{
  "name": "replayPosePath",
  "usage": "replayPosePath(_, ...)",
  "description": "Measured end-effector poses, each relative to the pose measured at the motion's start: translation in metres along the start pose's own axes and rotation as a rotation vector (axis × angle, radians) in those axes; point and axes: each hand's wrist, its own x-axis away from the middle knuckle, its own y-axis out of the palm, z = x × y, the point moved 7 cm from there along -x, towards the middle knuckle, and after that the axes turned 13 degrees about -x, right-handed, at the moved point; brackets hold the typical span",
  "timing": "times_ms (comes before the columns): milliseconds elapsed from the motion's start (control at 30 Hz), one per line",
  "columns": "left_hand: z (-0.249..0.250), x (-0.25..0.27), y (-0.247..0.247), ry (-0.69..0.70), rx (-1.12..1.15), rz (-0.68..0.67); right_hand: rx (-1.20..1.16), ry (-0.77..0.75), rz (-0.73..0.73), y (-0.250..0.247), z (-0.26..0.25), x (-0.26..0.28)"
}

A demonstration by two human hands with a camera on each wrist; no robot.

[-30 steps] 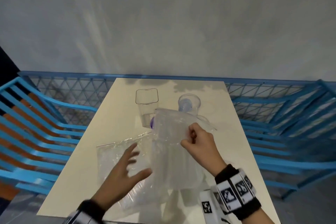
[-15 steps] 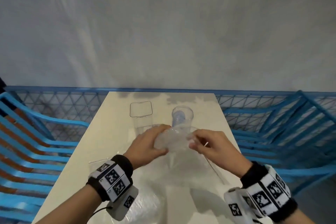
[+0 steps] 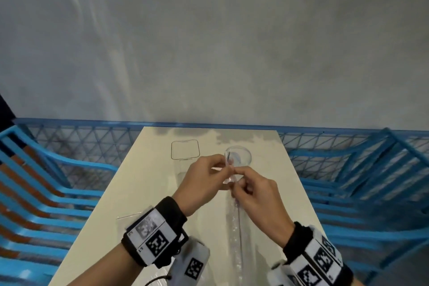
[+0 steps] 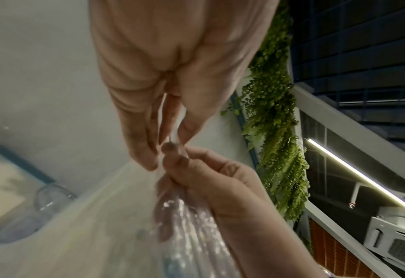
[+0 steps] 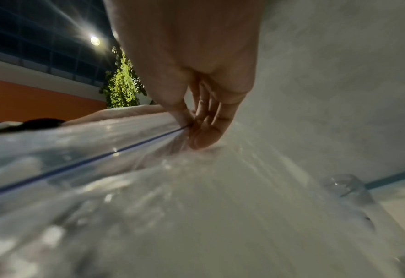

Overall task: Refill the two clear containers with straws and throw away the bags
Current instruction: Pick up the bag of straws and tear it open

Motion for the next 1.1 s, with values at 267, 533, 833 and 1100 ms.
replayPosePath(267, -0.011, 0.010, 0.008, -0.088, 0.022, 0.043, -0.414, 0.187, 0.218, 0.000, 0.018, 0.007)
replayPosePath(533, -0.044, 0.009, 0.018, -0.155, 0.140, -0.167, -0.613, 0.419, 0.178, 0.018, 0.050, 0.017)
replayPosePath(833, -0.043, 0.006, 0.003, -0.137, -0.195, -0.071, -0.706, 0.617, 0.155, 0.021, 0.062, 0.025)
replayPosePath(1100, -0.034, 0.019, 0.028, -0.132, 0.041, -0.231, -0.598, 0.565, 0.228, 0.010, 0.059, 0.023)
